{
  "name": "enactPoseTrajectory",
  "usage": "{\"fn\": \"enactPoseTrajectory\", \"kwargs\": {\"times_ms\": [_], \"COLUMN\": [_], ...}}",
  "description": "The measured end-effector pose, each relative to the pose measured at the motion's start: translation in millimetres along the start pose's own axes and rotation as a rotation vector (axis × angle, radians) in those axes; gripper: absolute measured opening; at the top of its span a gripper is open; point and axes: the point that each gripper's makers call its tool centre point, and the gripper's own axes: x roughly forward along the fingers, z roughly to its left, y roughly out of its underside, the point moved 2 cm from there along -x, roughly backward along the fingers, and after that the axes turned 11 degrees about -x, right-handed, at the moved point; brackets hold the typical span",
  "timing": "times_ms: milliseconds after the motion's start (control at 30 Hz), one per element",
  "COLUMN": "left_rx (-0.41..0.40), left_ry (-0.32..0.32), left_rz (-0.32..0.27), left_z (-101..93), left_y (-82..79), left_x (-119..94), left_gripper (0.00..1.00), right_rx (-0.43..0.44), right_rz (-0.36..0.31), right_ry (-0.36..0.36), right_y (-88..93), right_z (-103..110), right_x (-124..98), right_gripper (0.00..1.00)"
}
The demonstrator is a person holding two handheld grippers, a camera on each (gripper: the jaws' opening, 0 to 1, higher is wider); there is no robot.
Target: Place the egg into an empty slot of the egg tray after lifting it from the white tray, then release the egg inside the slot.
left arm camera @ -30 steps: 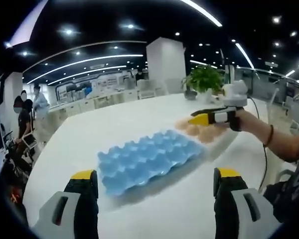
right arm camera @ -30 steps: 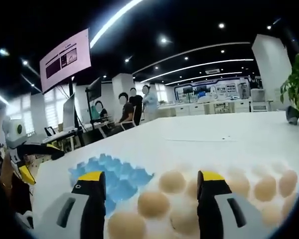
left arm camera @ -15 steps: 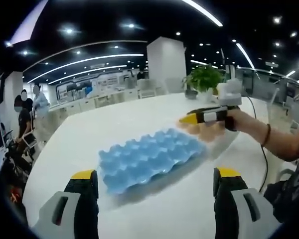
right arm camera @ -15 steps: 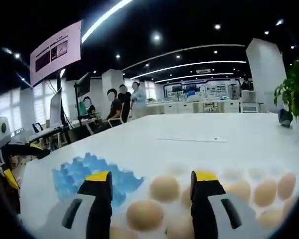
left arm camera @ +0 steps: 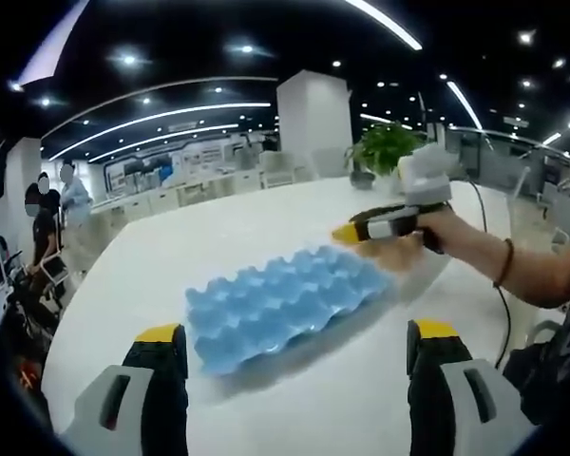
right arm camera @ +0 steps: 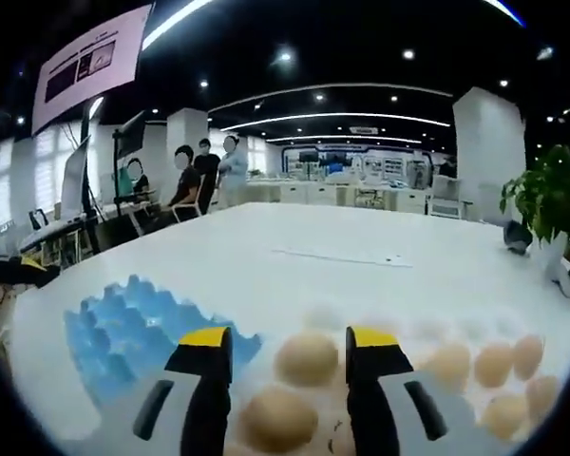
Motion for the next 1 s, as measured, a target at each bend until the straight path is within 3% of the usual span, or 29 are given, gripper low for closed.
{"fn": "enactPoseTrajectory", "kwargs": {"times_ms": [100,233,400,600,1000], "left_rx": [-0.001,-0.002,-0.007,-0.003,-0.002], "left_ry": [0.0,-0.005,-0.004,0.002,-0.006], "left_rz": [-0.004,-0.001,-0.001,0.002,-0.003], "left_z": [1.6,4.6,6.4,5.7,8.8], "left_y": [-0.2,1.0,2.0,1.9,-0.2], "left_x": [-2,-2,-1,1,1], "left_gripper": [0.98,0.98,0.98,0.98,0.97], "right_rx": [0.05,0.045,0.074,-0.002,0.064], "right_rz": [0.04,0.064,0.088,0.158,0.15], "right_ry": [0.033,0.074,0.141,0.189,0.242], "right_y": [5.9,8.2,11.6,14.8,16.4], "right_z": [-2,-3,-14,-10,-16], "right_x": [3,4,5,9,9], "right_gripper": [0.42,0.4,0.3,0.31,0.27]}}
